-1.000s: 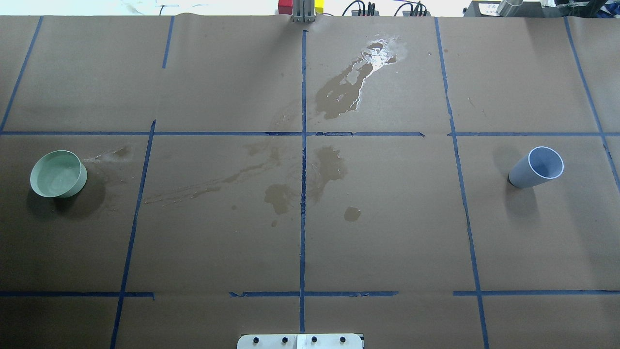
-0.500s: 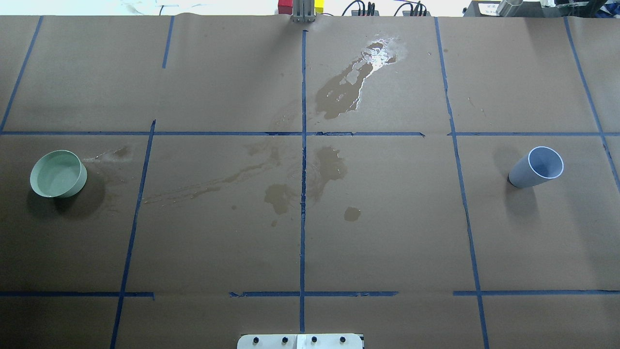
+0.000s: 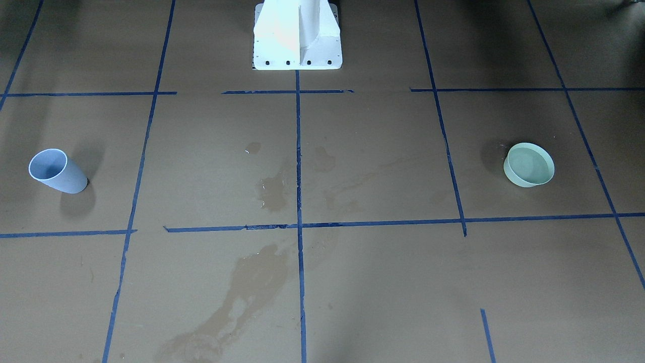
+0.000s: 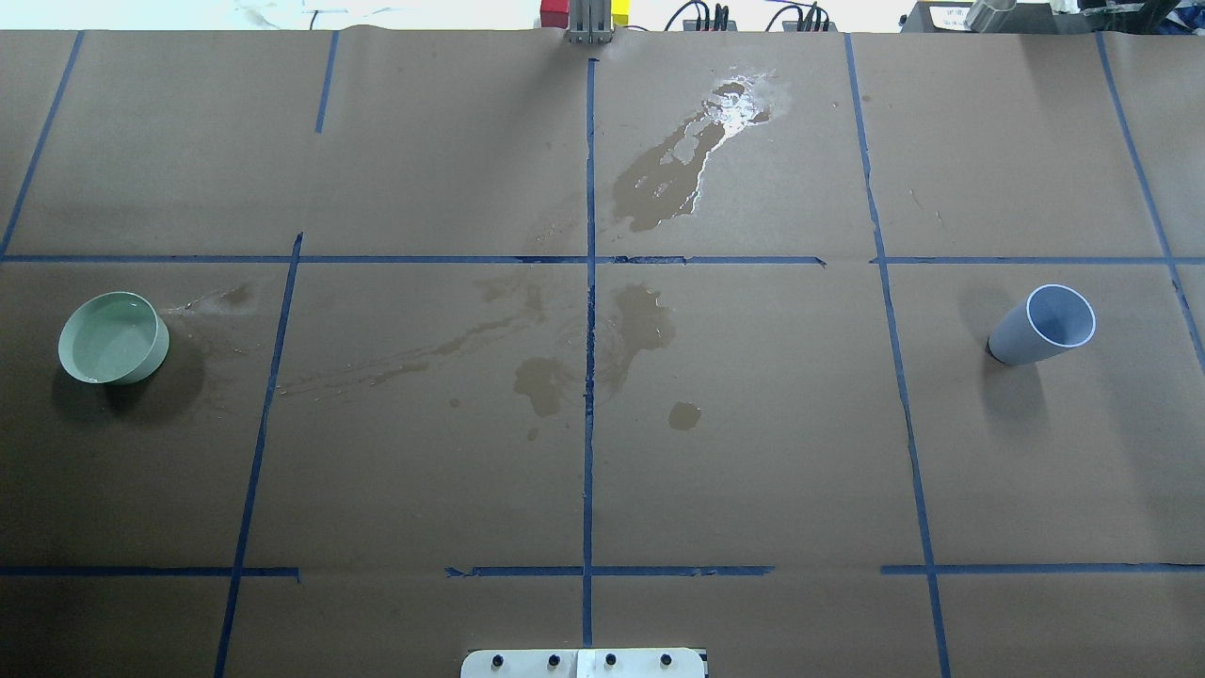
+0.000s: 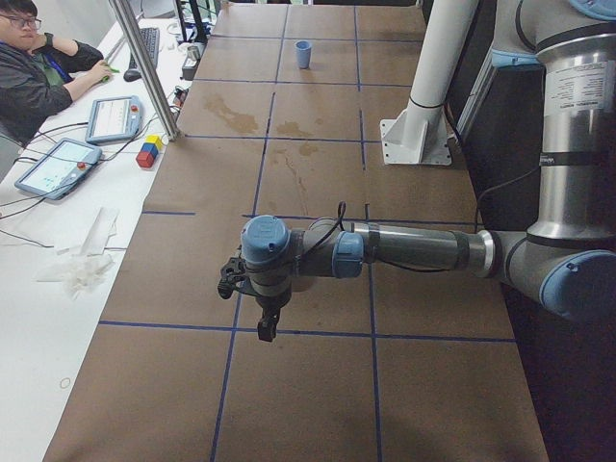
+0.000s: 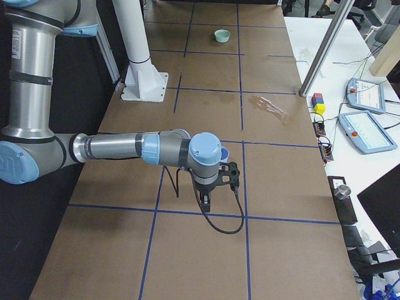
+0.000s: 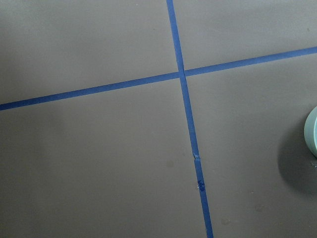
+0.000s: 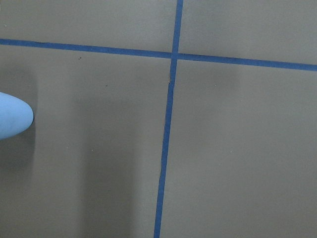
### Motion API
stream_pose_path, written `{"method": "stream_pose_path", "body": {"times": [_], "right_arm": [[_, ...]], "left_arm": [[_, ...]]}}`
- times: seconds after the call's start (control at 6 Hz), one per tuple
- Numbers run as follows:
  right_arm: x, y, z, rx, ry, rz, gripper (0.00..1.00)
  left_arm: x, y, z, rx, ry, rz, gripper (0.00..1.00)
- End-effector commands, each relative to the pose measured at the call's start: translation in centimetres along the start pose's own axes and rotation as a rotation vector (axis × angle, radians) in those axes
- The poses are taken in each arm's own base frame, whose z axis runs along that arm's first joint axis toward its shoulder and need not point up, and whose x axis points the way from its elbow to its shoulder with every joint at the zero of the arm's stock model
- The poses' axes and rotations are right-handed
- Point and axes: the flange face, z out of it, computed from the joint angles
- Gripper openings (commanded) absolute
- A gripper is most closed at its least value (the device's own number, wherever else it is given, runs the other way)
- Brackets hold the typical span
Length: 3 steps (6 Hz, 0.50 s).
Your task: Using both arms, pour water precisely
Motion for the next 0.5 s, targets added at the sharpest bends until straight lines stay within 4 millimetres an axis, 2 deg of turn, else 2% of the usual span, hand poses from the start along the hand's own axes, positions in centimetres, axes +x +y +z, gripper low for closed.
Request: {"method": "stream_pose_path", "body": {"times": [0.0, 0.33], "right_arm": [[0.34, 0.33, 0.43, -0.005, -0.003, 0.001, 1.00], [0.52, 0.52, 0.65, -0.011, -0.005, 0.009, 1.00]], "left_arm": [[-0.15, 0.06, 0.39, -0.008, 0.001, -0.003, 1.00], [-0.30, 0.11, 0.50, -0.012, -0.003, -0.005, 1.00]]}}
